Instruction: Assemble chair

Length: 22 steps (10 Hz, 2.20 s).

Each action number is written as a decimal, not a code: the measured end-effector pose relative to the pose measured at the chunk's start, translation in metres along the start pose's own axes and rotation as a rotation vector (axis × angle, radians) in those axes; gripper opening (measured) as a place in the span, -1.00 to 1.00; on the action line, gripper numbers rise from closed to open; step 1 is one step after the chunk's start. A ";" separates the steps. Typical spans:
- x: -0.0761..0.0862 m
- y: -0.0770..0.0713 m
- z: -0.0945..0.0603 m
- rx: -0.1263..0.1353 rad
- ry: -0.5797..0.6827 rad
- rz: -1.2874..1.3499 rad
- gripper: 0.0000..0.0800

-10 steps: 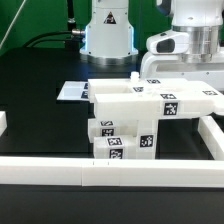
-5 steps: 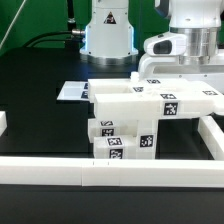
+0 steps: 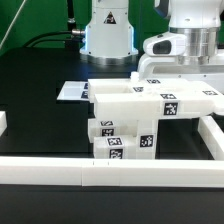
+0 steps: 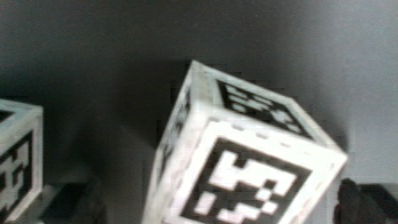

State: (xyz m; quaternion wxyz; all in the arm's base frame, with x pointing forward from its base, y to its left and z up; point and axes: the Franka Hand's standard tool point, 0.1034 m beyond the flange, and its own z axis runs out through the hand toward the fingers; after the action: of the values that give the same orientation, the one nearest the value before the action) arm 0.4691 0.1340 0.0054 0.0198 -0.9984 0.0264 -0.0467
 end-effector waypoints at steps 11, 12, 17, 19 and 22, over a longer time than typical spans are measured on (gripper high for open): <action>0.000 0.000 0.000 0.000 -0.001 0.000 -1.00; -0.001 -0.001 0.000 0.000 0.000 0.000 -1.00; 0.005 -0.005 -0.012 0.008 -0.005 -0.145 -0.18; 0.008 0.005 -0.019 0.009 0.002 -0.210 0.34; 0.006 0.005 -0.017 0.008 -0.001 -0.196 0.61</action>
Offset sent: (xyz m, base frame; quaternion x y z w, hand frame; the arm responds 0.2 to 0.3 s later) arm -0.0010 -0.0011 0.0011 -0.0002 -0.0016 -0.0030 1.0000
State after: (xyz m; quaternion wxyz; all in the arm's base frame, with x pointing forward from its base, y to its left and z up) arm 0.4736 0.1281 0.0229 0.0193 -0.9961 -0.0716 -0.0478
